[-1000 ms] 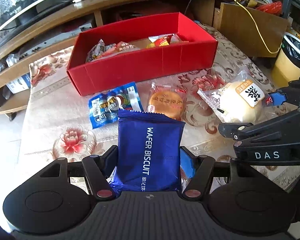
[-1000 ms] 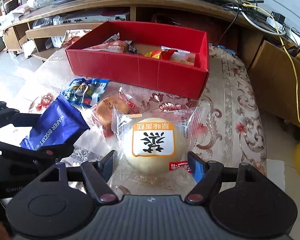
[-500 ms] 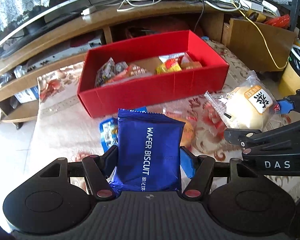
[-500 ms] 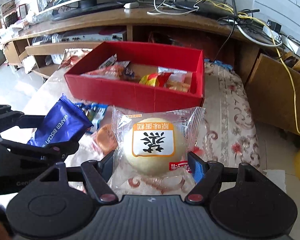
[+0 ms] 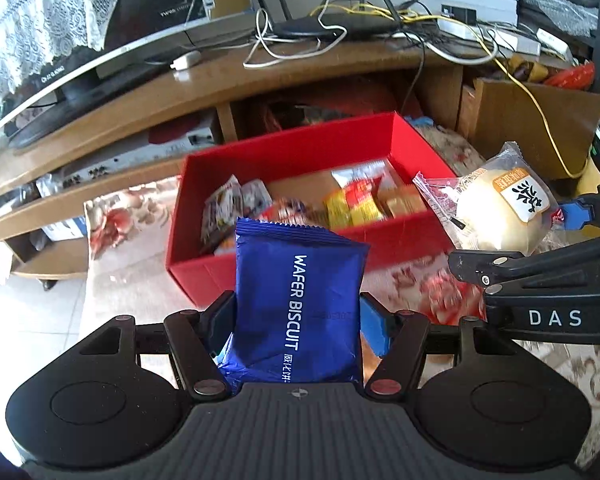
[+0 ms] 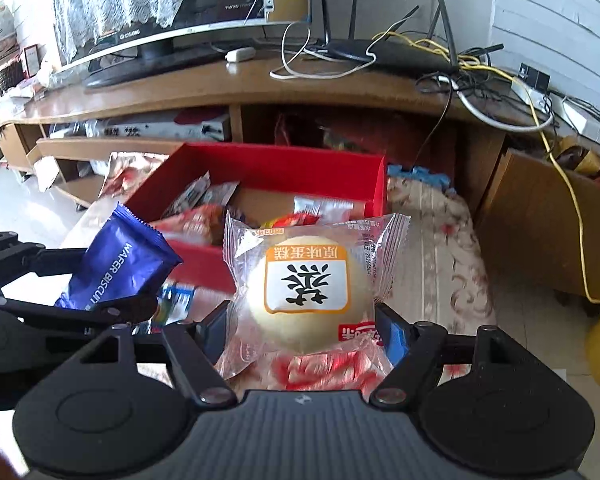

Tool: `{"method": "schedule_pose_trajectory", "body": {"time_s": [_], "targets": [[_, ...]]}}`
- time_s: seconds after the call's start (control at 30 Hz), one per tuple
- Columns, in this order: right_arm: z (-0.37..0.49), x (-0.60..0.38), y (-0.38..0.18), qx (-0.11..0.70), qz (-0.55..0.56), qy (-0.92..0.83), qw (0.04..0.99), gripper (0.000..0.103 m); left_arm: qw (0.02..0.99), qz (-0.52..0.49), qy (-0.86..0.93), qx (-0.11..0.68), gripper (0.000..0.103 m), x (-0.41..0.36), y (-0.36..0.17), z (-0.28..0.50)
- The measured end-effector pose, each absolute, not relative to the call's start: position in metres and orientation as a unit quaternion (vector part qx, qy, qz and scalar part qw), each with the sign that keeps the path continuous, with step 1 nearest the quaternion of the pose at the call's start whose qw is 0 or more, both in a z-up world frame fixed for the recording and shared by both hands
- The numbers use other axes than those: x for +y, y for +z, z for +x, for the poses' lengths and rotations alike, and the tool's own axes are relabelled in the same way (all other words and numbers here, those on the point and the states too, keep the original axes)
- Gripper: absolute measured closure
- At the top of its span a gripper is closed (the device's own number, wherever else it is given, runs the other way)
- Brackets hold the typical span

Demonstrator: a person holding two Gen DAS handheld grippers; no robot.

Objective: Organize snacks
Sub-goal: 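Lower both snacks into the red box and open both grippers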

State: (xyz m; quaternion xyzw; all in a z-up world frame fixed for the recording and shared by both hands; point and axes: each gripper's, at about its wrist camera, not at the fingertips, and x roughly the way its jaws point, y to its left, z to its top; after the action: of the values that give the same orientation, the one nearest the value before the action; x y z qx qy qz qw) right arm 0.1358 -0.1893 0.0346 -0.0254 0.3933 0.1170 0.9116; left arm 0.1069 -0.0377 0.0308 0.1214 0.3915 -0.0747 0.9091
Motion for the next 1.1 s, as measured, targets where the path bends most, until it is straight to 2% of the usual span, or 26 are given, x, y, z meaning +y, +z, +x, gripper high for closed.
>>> {"method": "schedule_pose_trajectory", "body": {"time_s": [0.57,1.1], "targets": [[0.207,-0.193,0.042,0.383,-0.004,0.108,0.918,0.028,0.92,0.124,-0.053,0.367,0.033,-0.046,0.045,0.171],[0.255,-0.192,0.02,0.411,0.009,0.113,0.904,0.028,0.915,0.125,-0.033,0.383,0.033,-0.049,0.028,0.214]]}}
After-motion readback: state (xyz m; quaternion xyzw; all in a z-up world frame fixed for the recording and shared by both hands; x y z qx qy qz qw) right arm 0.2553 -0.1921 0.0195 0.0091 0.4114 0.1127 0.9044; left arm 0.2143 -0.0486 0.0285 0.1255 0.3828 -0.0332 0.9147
